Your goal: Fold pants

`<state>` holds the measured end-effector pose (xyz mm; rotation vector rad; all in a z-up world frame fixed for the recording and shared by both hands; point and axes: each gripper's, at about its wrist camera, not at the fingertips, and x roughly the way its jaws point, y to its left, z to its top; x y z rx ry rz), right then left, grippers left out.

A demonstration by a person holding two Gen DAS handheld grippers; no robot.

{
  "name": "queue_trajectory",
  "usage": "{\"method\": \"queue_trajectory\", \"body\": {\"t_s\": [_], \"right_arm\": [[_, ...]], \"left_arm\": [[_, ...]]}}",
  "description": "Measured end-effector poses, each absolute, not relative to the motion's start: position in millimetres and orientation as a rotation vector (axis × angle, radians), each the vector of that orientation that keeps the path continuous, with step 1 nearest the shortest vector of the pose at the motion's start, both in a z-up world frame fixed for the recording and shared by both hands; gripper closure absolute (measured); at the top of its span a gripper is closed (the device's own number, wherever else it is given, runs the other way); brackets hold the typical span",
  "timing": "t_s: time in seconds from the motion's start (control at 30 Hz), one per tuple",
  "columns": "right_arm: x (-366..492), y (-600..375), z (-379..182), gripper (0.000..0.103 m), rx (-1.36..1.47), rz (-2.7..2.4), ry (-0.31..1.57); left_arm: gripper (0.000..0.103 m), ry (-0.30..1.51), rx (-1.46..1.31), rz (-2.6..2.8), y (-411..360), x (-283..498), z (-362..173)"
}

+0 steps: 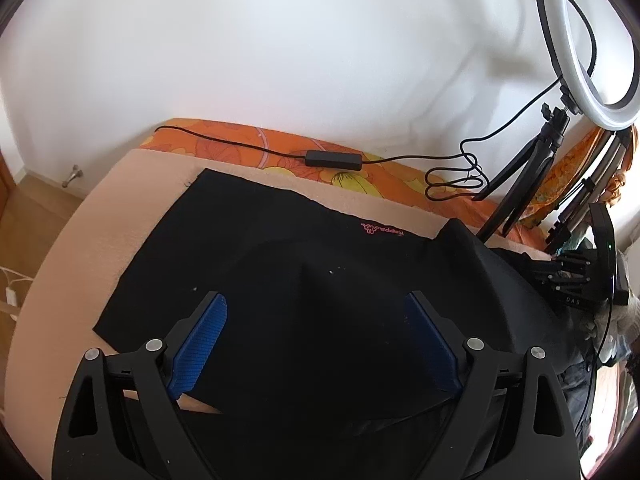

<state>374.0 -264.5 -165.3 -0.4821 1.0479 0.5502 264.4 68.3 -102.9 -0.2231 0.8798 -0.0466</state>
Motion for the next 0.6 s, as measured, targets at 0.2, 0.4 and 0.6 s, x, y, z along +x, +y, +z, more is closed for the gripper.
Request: {"method": "queue_trajectory", "body": {"t_s": [0.2, 0.4, 0.6], "right_arm": [[343, -264, -137, 0.086, -0.469, 0.494, 0.944], [287, -263, -86, 0.092, -0.409, 0.488, 0.809], [206, -240, -57, 0.092, -0.446, 0.545, 0.700]], "left_arm": [[0.013, 0.861, -0.258, -0.035, 79, 259, -95], [0.013, 0.887, -0.353, -0.040, 92, 259, -91], [0.013, 0.902, -0.425, -0.065, 97, 258, -85]]}}
